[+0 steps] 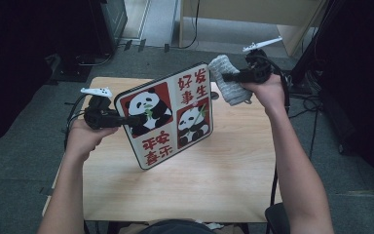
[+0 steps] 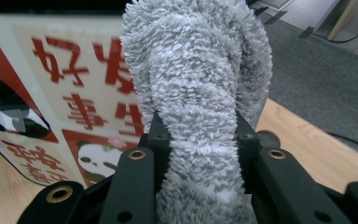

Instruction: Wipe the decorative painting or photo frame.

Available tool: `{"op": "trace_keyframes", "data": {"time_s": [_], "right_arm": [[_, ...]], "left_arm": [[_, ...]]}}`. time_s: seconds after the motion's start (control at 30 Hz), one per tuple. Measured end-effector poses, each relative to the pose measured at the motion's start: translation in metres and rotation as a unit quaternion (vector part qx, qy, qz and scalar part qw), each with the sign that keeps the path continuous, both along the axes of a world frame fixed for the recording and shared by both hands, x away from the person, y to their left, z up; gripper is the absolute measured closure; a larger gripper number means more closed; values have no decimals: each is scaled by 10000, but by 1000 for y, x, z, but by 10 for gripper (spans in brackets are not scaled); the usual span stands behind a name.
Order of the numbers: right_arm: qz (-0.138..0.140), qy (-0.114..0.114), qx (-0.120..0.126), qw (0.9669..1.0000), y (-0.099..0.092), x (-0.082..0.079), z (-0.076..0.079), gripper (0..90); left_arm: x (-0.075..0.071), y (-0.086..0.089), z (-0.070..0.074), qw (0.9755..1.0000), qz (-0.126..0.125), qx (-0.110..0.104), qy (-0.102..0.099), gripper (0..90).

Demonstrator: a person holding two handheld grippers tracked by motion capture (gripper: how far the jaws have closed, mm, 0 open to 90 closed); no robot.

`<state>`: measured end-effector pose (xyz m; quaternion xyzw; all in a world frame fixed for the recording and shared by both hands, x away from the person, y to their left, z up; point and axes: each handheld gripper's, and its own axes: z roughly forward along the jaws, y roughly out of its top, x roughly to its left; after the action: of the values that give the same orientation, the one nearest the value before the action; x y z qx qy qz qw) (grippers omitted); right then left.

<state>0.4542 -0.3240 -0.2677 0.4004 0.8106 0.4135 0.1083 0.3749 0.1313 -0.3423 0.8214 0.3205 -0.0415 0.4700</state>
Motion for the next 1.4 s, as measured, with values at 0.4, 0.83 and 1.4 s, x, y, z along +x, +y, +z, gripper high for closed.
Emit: {"op": "trace_keyframes", "data": {"time_s": [0.4,0.83,1.4], "right_arm": [[201,-157,-143,9996,24,14,40,691],[388,-174,-270,9987,54,8,34,687],[354,-140,-277,9989,65,-2,12,689]], "left_arm": [[3,1,0,10000,-80,-23,38,791],[4,2,-1,9999,-155,-60,19,791],[5,4,-2,9996,-282,-63,-10,790]]}}
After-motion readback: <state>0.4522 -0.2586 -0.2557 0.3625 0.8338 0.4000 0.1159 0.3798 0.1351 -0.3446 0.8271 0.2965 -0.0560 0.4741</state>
